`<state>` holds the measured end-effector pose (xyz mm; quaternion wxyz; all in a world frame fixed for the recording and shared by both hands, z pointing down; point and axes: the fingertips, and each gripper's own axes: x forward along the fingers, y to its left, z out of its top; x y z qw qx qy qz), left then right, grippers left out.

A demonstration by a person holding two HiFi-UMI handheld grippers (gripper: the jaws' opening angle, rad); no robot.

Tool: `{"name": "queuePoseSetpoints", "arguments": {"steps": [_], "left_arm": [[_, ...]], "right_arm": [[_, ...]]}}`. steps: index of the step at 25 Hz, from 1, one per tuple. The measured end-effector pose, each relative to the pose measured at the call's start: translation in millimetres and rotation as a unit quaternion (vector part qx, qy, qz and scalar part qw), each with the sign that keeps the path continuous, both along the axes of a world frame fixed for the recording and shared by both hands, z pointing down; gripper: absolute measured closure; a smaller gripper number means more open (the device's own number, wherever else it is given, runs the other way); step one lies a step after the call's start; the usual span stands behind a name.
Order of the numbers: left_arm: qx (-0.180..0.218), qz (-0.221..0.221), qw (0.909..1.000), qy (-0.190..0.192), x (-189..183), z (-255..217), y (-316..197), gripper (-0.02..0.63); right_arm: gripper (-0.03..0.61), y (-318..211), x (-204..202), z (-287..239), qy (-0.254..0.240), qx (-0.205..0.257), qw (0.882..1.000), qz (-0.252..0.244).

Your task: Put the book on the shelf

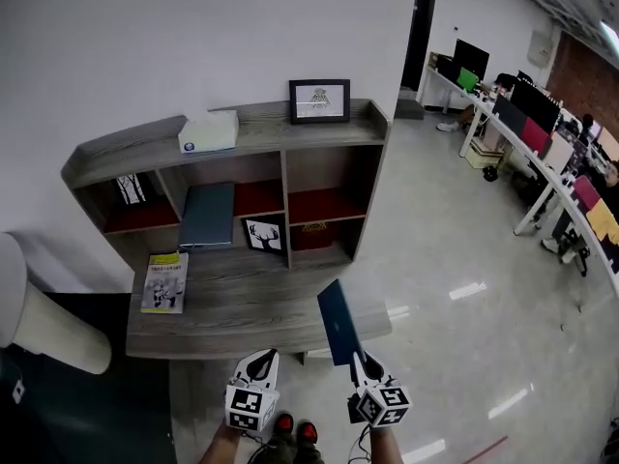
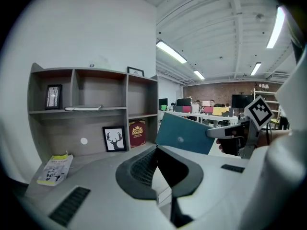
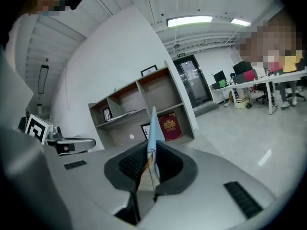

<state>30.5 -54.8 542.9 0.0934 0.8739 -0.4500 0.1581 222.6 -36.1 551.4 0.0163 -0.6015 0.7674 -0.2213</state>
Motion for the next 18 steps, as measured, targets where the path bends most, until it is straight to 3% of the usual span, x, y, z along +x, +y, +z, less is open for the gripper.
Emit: {"name": "queuePoseSetpoints", "arguments": {"steps": [12,18], "left_arm": [[0.064,-0.045,0.9968,0.014,-21.9,-62.1,9.7,0.607],[0.084,-0.067,0.9940,0.021,-37.5,-83.1,7.1,0.607]], "right_arm": [[0.517,4.0,-32.2,-80.1,-0.004,0.104,0.993,-0.057],[0.517,-4.2,-47.6,-107.2,-0.006,0.132,0.988,-0.078]]}}
